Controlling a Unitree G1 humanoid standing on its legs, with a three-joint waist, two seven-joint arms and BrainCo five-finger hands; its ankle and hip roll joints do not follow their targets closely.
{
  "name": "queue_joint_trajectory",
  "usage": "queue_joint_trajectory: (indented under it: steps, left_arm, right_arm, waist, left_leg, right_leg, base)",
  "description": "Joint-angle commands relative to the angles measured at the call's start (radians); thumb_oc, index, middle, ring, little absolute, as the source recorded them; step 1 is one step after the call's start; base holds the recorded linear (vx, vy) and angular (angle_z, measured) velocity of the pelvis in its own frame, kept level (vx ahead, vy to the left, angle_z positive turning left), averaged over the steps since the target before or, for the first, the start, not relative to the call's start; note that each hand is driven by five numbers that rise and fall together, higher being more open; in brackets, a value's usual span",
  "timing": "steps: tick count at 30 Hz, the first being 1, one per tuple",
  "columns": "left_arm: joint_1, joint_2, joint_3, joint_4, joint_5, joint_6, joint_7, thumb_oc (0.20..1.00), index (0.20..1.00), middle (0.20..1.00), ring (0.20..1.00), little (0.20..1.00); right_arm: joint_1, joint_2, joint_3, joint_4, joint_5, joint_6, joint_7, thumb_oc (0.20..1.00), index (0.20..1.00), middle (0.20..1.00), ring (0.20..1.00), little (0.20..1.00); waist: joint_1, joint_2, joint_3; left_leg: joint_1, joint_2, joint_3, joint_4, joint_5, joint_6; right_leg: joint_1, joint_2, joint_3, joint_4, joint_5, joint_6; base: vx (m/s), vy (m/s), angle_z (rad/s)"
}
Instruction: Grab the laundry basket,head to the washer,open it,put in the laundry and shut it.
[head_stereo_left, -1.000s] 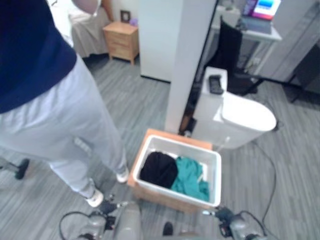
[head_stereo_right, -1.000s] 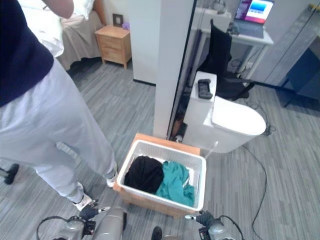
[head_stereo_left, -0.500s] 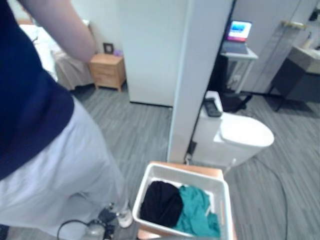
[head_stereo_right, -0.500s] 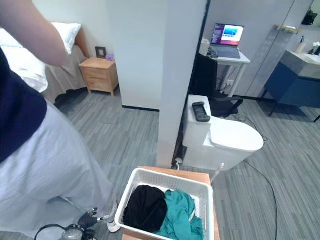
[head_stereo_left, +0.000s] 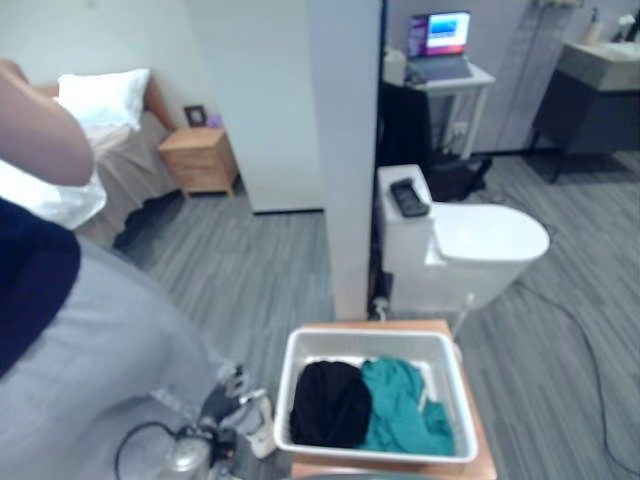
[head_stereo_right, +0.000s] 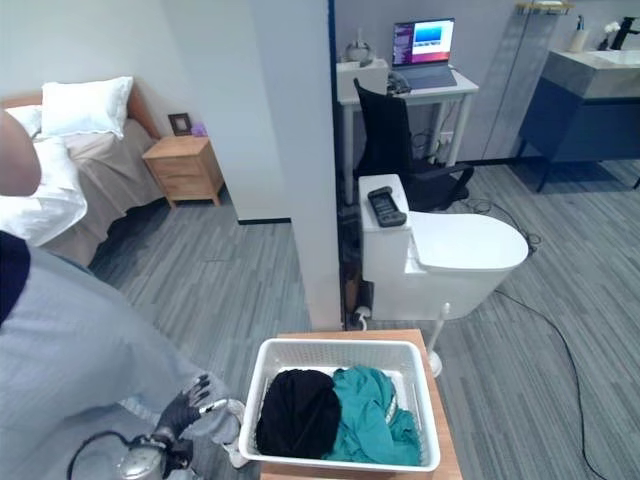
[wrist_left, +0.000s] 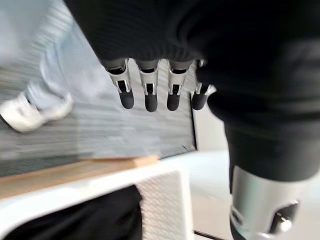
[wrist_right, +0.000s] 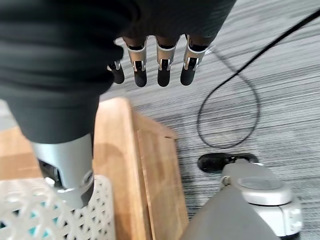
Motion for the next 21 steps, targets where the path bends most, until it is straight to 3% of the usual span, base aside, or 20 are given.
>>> queue_joint_trajectory:
  steps: [1, 4, 5, 11, 16, 21]
  left_arm:
    - [-0.077, 0.032, 0.02, -0.078, -0.015, -0.028, -0.037, 1.0, 1.0, 1.0, 1.0, 1.0]
    - [-0.075, 0.029, 0.016, -0.082, -0.026, -0.017, -0.044, 1.0, 1.0, 1.0, 1.0, 1.0]
    - [-0.086, 0.027, 0.016, -0.047, -0.005, 0.006, -0.032, 1.0, 1.0, 1.0, 1.0, 1.0]
    - [-0.113, 0.015, 0.011, -0.025, -0.018, 0.039, -0.018, 1.0, 1.0, 1.0, 1.0, 1.0]
    - [-0.149, 0.005, -0.004, -0.028, -0.042, 0.056, 0.0, 1.0, 1.0, 1.0, 1.0, 1.0]
    - [-0.233, -0.023, -0.033, 0.083, -0.014, 0.078, 0.015, 1.0, 1.0, 1.0, 1.0, 1.0]
  right_arm:
    - [-0.057, -0.03, 0.002, 0.001, -0.02, -0.006, 0.004, 1.0, 1.0, 1.0, 1.0, 1.0]
    - [-0.056, -0.031, 0.009, -0.049, -0.018, -0.006, 0.011, 1.0, 1.0, 1.0, 1.0, 1.0]
    - [-0.061, -0.047, 0.006, -0.237, 0.002, -0.004, 0.007, 1.0, 1.0, 1.0, 1.0, 1.0]
    - [-0.029, -0.13, -0.077, -0.686, -0.056, 0.015, -0.045, 1.0, 1.0, 1.0, 1.0, 1.0]
    - [-0.046, -0.162, -0.14, -0.83, -0.112, 0.023, -0.11, 1.0, 1.0, 1.0, 1.0, 1.0]
    - [-0.08, -0.166, -0.126, -0.889, -0.135, 0.036, -0.114, 1.0, 1.0, 1.0, 1.0, 1.0]
  waist:
    - [0.014, -0.001, 0.027]
    - [0.01, 0.005, 0.028]
    - [-0.001, 0.008, 0.027]
    - [-0.031, 0.022, 0.019]
    - [-0.037, 0.029, 0.02]
    - [-0.045, 0.026, 0.024]
  left_leg:
    - [0.014, 0.003, -0.064, 0.102, -0.089, 0.001]
    - [0.032, 0.005, -0.062, 0.095, -0.101, 0.001]
    - [0.03, 0.006, -0.055, 0.086, -0.099, 0.002]
    - [0.048, 0.008, -0.029, 0.071, -0.111, 0.005]
    - [0.051, 0.006, -0.03, 0.068, -0.115, 0.008]
    - [0.048, 0.01, -0.021, 0.066, -0.116, 0.009]
  right_leg:
    - [-0.11, -0.003, -0.021, 0.023, 0.131, 0.04]
    - [-0.099, -0.002, -0.019, 0.02, 0.122, 0.041]
    - [-0.111, -0.002, -0.012, 0.022, 0.125, 0.039]
    - [-0.114, 0.0, 0.005, 0.026, 0.119, 0.04]
    - [-0.116, -0.002, 0.004, 0.029, 0.117, 0.04]
    - [-0.127, 0.003, 0.006, 0.031, 0.118, 0.039]
  base:
    - [0.0, 0.0, 0.0]
    - [0.02, 0.002, -0.03]
    - [0.02, 0.001, -0.07]
    - [0.03, 0.008, -0.17]
    - [0.03, 0.012, -0.11]
    - [0.0, 0.0, 0.0]
